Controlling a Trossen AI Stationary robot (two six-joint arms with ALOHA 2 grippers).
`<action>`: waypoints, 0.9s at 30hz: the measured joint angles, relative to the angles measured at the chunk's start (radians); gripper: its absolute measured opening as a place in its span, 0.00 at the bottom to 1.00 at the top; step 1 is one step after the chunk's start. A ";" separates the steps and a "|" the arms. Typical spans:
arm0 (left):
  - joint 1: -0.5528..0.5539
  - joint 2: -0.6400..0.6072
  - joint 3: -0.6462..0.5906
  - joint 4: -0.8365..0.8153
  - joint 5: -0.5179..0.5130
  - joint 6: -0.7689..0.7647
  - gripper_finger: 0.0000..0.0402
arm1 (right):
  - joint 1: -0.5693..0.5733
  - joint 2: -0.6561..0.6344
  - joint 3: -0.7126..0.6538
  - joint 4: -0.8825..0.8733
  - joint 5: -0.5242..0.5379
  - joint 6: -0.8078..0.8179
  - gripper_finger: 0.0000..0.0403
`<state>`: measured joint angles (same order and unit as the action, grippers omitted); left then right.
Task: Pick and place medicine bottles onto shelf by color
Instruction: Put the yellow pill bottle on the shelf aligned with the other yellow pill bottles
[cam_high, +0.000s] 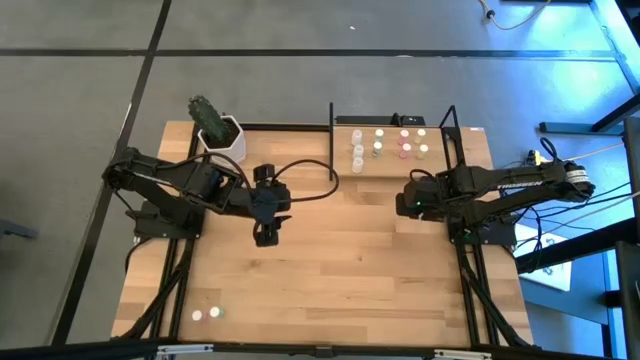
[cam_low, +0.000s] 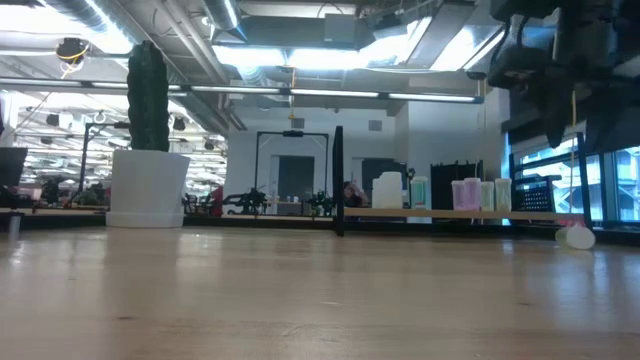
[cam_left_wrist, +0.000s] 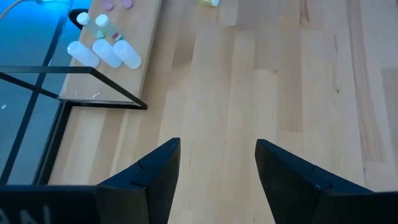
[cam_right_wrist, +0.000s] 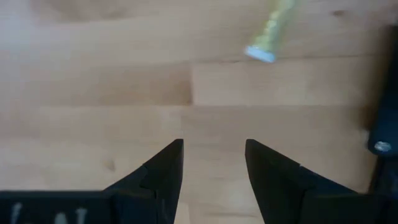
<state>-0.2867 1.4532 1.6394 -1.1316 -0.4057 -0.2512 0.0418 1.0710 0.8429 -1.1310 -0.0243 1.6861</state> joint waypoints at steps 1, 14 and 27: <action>0.000 0.000 0.000 0.000 0.000 0.000 0.50 | 0.007 0.000 0.000 -0.010 0.015 0.020 0.43; 0.000 0.000 0.000 0.000 -0.001 0.000 0.50 | 0.189 0.029 -0.001 -0.022 0.245 0.211 0.43; 0.000 0.000 0.000 0.000 -0.001 0.000 0.50 | 0.235 0.221 -0.001 -0.091 0.262 0.353 0.43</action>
<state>-0.2867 1.4532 1.6394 -1.1313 -0.4065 -0.2515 0.2764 1.2920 0.8421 -1.2216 0.2378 2.0388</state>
